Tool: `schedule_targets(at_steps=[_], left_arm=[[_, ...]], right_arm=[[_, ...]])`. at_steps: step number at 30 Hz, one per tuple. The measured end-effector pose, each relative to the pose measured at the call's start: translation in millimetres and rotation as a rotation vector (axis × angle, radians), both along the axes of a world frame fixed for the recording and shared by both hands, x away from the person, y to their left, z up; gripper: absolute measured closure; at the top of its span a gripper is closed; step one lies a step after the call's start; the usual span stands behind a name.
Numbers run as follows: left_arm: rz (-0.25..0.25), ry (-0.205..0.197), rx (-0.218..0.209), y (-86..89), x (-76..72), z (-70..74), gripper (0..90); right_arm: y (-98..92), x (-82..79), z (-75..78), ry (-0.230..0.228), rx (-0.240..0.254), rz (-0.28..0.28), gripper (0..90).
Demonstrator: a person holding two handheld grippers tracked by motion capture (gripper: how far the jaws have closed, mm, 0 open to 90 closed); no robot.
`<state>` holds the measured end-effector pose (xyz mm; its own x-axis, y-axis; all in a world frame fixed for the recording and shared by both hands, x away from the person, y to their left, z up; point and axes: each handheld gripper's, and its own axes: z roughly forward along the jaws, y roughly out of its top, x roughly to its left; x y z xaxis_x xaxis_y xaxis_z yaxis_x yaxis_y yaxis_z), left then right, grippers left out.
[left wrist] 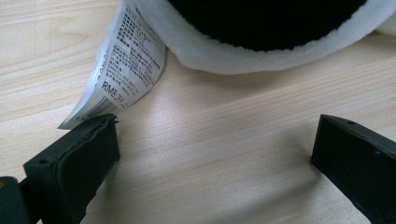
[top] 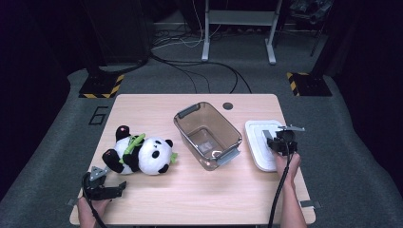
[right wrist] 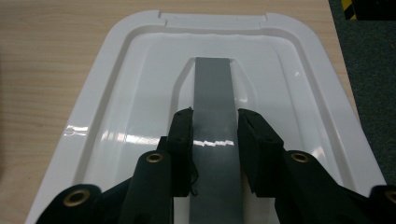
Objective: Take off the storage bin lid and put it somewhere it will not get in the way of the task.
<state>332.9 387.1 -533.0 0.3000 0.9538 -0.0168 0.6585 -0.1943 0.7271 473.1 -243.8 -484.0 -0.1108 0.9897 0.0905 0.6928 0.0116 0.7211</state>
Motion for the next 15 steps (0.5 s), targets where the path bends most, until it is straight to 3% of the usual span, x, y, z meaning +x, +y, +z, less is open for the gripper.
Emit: schedule_targets(at_steps=[9,15], left_arm=[[0.0,0.0,0.0,0.0,0.0,0.0,0.3],[0.0,0.0,0.0,0.0,0.0,0.0,0.2]], right_arm=[[6.1,10.1,-16.8,0.028,-0.01,-0.064,66.8],[5.6,10.4,-20.1,0.028,-0.008,-0.069,63.7]])
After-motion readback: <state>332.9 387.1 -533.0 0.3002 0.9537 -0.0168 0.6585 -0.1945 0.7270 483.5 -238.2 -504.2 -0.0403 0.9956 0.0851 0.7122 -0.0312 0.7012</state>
